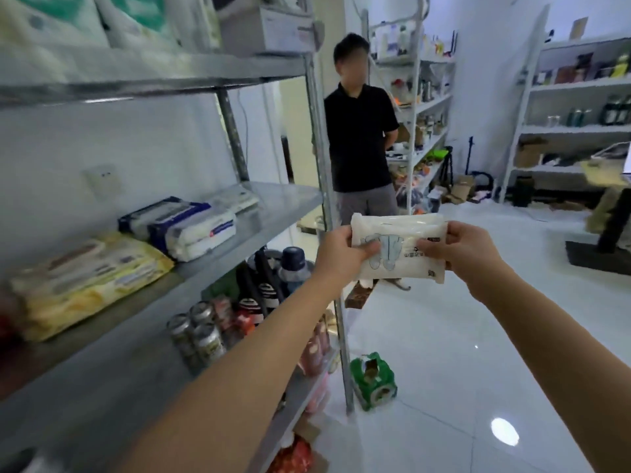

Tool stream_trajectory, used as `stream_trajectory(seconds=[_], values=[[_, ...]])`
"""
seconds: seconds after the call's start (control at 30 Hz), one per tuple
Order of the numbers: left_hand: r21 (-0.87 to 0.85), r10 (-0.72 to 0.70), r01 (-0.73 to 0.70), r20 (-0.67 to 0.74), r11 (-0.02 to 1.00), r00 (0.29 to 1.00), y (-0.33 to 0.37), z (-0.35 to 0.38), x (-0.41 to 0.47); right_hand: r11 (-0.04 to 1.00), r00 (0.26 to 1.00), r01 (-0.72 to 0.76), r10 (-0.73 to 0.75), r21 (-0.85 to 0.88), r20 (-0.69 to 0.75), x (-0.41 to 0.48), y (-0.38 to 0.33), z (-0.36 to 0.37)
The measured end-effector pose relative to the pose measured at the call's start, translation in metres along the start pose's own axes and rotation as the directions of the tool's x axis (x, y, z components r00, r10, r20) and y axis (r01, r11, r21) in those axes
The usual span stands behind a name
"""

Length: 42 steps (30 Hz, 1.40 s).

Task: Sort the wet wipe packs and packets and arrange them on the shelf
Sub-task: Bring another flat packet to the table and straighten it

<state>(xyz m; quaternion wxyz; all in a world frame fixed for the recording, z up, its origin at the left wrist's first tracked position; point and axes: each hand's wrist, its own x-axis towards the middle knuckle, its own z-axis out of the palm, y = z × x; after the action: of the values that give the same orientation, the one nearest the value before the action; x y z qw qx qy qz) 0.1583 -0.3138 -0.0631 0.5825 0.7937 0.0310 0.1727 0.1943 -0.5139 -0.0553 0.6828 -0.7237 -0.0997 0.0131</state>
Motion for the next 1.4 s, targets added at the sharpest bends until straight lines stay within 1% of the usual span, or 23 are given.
stream_trajectory(seconds=[0.13, 0.27, 0.33, 0.43, 0.53, 0.6, 0.67, 0.73, 0.77, 0.9, 1.0, 1.07, 1.13, 1.17, 1.23, 1.27, 1.3, 1.33, 1.4], values=[[-0.003, -0.022, 0.022, -0.157, 1.000, 0.987, 0.000, -0.048, 0.025, 0.997, 0.996, 0.041, -0.046, 0.059, 0.078, 0.042, -0.012, 0.055], [-0.022, -0.050, 0.046, -0.292, 0.999, 0.955, 0.003, -0.083, 0.057, 0.988, 0.973, 0.018, -0.052, 0.152, 0.227, 0.092, -0.018, 0.099], [-0.027, -0.069, 0.064, -0.327, 0.998, 0.943, 0.003, -0.095, 0.073, 0.987, 0.966, 0.040, -0.078, 0.156, 0.247, 0.120, -0.023, 0.117], [0.038, -0.098, 0.123, -0.393, 0.992, 0.914, 0.000, -0.111, 0.095, 0.991, 0.961, 0.059, -0.088, 0.116, 0.261, 0.168, -0.030, 0.146], [0.182, -0.054, 0.176, -0.531, 0.967, 0.845, -0.001, -0.131, 0.118, 0.996, 0.939, 0.053, -0.074, 0.073, 0.335, 0.216, -0.037, 0.177], [0.295, 0.003, 0.232, -0.623, 0.927, 0.782, 0.001, -0.145, 0.134, 0.997, 0.911, 0.058, -0.076, 0.057, 0.405, 0.243, -0.041, 0.196], [0.381, 0.058, 0.290, -0.686, 0.878, 0.725, 0.005, -0.157, 0.150, 0.995, 0.881, 0.087, -0.103, 0.055, 0.462, 0.266, -0.045, 0.215], [0.446, 0.073, 0.376, -0.718, 0.812, 0.693, 0.008, -0.168, 0.164, 0.990, 0.865, 0.135, -0.140, 0.047, 0.482, 0.288, -0.048, 0.233], [0.459, 0.075, 0.396, -0.723, 0.795, 0.687, 0.008, -0.174, 0.171, 0.988, 0.859, 0.151, -0.153, 0.043, 0.489, 0.299, -0.050, 0.242], [0.440, 0.044, 0.436, -0.742, 0.785, 0.669, 0.008, -0.195, 0.192, 0.986, 0.837, 0.164, -0.152, 0.025, 0.526, 0.330, -0.057, 0.276], [0.471, 0.056, 0.474, -0.751, 0.744, 0.658, 0.002, -0.212, 0.205, 0.981, 0.819, 0.188, -0.178, 0.039, 0.545, 0.343, -0.057, 0.293], [0.491, 0.050, 0.525, -0.761, 0.696, 0.647, -0.004, -0.222, 0.212, 0.979, 0.810, 0.201, -0.192, 0.046, 0.554, 0.349, -0.055, 0.306], [0.512, 0.029, 0.586, -0.768, 0.628, 0.639, -0.013, -0.230, 0.218, 0.983, 0.797, 0.181, -0.166, 0.033, 0.581, 0.355, -0.047, 0.322], [0.526, 0.006, 0.626, -0.768, 0.576, 0.640, -0.017, -0.233, 0.219, 0.986, 0.785, 0.169, -0.139, 0.007, 0.603, 0.358, -0.042, 0.329], [0.561, -0.062, 0.711, -0.765, 0.423, 0.641, -0.026, -0.235, 0.220, 0.981, 0.757, 0.175, -0.078, -0.086, 0.649, 0.362, -0.028, 0.341], [0.576, -0.093, 0.742, -0.765, 0.343, 0.637, -0.030, -0.234, 0.219, 0.969, 0.742, 0.196, -0.047, -0.149, 0.668, 0.362, -0.019, 0.345], [0.583, -0.117, 0.760, -0.766, 0.288, 0.632, -0.034, -0.234, 0.218, 0.949, 0.733, 0.236, -0.032, -0.210, 0.680, 0.363, -0.010, 0.349], [0.584, -0.144, 0.769, -0.764, 0.260, 0.629, -0.039, -0.234, 0.218, 0.918, 0.727, 0.296, -0.037, -0.264, 0.686, 0.363, -0.003, 0.352], [0.588, -0.194, 0.772, -0.751, 0.241, 0.632, -0.049, -0.233, 0.217, 0.867, 0.718, 0.389, -0.073, -0.311, 0.692, 0.361, 0.004, 0.355]])
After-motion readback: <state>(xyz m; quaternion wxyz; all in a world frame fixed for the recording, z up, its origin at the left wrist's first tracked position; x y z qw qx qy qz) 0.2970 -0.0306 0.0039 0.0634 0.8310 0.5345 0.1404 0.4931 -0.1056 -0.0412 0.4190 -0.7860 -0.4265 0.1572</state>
